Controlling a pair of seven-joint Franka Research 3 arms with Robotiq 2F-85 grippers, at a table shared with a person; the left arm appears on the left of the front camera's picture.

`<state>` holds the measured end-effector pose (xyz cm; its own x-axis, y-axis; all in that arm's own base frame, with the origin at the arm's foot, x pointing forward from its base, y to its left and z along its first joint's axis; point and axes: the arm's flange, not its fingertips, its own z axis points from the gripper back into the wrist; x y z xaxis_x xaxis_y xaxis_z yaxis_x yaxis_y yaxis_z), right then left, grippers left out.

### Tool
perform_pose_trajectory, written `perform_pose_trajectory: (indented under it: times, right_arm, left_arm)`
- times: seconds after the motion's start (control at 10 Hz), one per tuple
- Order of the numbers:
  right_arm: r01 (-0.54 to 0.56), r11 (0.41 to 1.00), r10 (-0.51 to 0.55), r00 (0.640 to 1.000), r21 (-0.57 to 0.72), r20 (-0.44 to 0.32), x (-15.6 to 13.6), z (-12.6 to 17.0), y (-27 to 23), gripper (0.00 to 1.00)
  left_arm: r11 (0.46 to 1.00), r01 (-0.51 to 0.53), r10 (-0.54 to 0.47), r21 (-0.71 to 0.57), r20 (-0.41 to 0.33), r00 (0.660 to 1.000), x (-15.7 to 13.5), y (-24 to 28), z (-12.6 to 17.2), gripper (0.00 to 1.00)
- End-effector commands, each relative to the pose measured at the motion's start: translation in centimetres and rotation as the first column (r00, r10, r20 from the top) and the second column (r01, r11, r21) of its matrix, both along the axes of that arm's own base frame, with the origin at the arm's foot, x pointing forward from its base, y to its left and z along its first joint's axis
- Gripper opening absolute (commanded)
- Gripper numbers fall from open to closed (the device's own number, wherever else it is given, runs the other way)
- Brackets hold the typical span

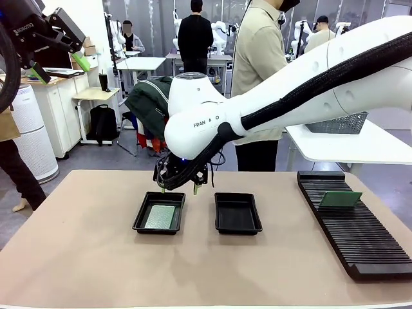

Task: Inspect and transfer BCBs to ESD trays.
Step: Pick up the Blank PCB from the PCB Rack and place it in the left ESD tray, then pick up the ESD tray and place it on the left side of the table.

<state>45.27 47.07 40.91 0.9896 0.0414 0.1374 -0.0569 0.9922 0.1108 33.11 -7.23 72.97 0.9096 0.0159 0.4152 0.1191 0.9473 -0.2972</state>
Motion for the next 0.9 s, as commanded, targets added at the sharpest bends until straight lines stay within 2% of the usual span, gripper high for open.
perform_pose_trajectory:
  times: [0.0, 0.8]
  right_arm:
    - [0.004, 1.000, -0.004, 1.000, 0.002, 0.003, 0.01, -0.04, -0.03, 1.00]
    - [0.004, 1.000, -0.004, 1.000, 0.002, 0.003, 0.01, -0.04, -0.03, 1.00]
  left_arm:
    - [1.000, -0.003, 0.003, -0.002, -0.003, 1.000, 0.01, 0.14, -0.12, 1.00]
    - [1.000, -0.003, 0.003, -0.002, -0.003, 1.000, 0.01, 0.14, -0.12, 1.00]
